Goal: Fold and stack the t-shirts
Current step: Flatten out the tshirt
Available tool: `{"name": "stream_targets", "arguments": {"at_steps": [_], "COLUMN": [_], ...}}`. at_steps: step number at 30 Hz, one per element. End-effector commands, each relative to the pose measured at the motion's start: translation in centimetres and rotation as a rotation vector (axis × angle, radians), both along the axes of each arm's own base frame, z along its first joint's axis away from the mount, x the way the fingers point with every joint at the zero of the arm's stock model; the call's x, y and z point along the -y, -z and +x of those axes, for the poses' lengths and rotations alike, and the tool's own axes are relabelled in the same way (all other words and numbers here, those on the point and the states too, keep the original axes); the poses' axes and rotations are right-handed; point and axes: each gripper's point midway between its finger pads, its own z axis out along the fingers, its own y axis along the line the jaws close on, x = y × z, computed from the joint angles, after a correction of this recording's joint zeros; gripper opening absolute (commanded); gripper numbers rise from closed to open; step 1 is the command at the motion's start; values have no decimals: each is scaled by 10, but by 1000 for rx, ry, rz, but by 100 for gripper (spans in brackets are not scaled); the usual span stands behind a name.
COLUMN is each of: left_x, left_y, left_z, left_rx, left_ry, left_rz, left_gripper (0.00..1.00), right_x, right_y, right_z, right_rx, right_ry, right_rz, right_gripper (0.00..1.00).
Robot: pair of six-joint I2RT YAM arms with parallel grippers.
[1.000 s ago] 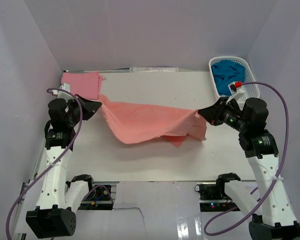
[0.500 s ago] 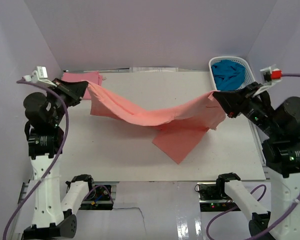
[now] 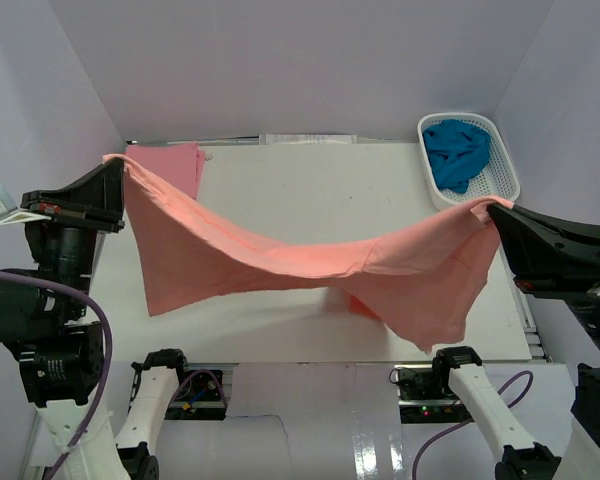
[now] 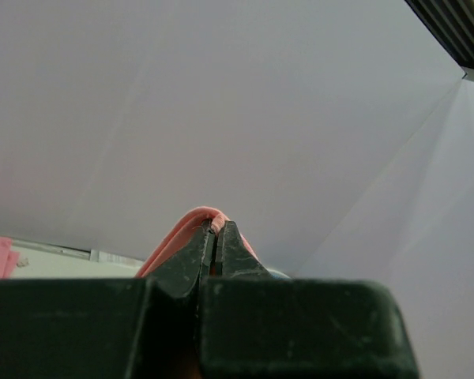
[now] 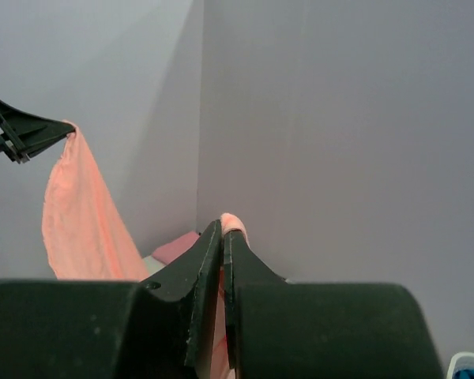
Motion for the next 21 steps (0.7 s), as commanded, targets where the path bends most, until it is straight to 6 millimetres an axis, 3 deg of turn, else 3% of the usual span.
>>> {"name": "stream_targets", "arguments": {"at_steps": [1, 3, 5, 8, 9, 10, 13, 14, 17, 19, 20, 21], "left_x": [-15, -18, -18, -17, -16, -16, -15, -16, -15, -13, -12, -11], "left_y": [-11, -8, 4, 39, 48, 68, 90, 105, 123, 120, 128, 125], "left_z": [-9, -3, 18, 66, 79, 104, 138, 159, 193, 207, 222, 229], "left_rx": [22, 6, -47, -193, -237, -316, -396, -446, -486, -474, -496, -483], "left_ry": [-90, -105, -97, -68, -58, -50, -26, -25, -6, 15, 23, 35], "left_rz": [-7, -14, -15, -21, -26, -29, -30, -35, -47, -55, -60, -58], "left_gripper": [0, 0, 0, 0, 0, 0, 0, 0, 0, 0, 0, 0], "right_x": [10, 13, 18, 14, 9, 6, 3, 0, -3, -3, -5, -5], "right_y": [-46, -54, -58, -44, -32, -20, 4, 14, 25, 28, 32, 19], "right_z": [-29, -21, -10, 40, 76, 94, 153, 176, 212, 228, 246, 247], "right_rx": [167, 160, 119, -44, -135, -206, -323, -359, -392, -400, -415, -387], "right_ry": [36, 62, 96, 114, 119, 121, 160, 164, 178, 189, 194, 194], "right_rz": [33, 44, 63, 53, 42, 25, 7, 0, 1, 4, -1, 4], "right_gripper": [8, 8, 8, 8, 8, 8, 8, 8, 8, 8, 8, 8]}}
